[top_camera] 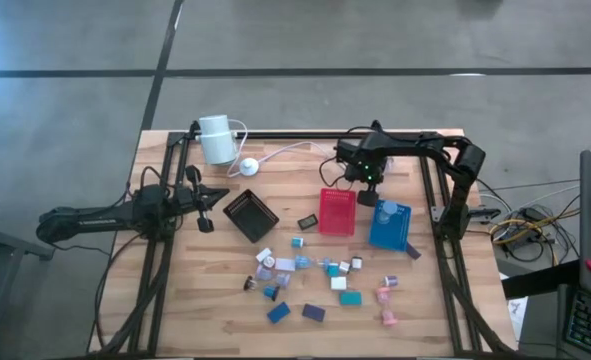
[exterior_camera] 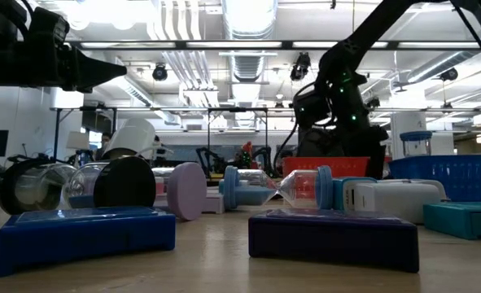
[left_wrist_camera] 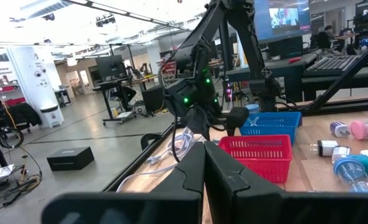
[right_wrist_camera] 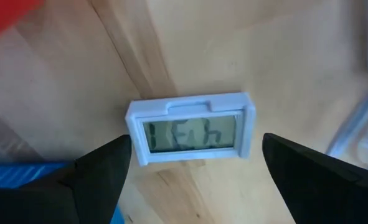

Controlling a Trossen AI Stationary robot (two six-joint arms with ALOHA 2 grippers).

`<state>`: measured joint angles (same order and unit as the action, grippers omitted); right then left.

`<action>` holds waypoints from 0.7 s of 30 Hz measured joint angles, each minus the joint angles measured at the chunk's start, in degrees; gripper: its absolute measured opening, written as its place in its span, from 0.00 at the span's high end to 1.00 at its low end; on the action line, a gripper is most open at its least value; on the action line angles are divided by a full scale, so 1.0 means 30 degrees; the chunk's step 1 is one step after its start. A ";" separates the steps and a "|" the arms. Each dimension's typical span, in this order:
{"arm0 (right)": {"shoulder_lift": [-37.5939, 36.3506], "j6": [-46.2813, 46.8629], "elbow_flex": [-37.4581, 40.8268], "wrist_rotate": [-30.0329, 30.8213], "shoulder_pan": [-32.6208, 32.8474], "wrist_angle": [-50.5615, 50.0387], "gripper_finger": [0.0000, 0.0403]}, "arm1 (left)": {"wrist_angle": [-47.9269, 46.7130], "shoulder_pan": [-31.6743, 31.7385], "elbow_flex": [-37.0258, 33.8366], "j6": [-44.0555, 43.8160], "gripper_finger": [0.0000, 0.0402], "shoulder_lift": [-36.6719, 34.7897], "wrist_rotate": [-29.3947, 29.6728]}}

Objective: Pick & Place Office items
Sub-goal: Put the top white digital clock into the red bin

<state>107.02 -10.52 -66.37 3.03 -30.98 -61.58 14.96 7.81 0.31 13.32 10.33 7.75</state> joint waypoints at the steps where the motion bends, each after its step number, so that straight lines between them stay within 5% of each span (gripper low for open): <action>1: 0.0000 0.0000 0.0148 -0.0007 0.0000 0.0182 0.11 | 0.0000 -0.0007 0.0000 0.0000 0.98 0.0000 0.0006; 12: -0.0058 -0.0218 0.1152 -0.0015 0.0000 0.1688 0.13 | 0.0000 -0.0004 -0.0006 0.0007 0.98 0.0000 0.0024; 21: -0.0007 -0.0087 0.0700 -0.0066 0.0000 0.1673 0.32 | 0.0007 -0.0004 -0.0006 0.0004 0.98 0.0000 0.0226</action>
<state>107.00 -10.79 -64.27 2.83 -30.98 -56.56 14.98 7.80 0.30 13.33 10.33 8.43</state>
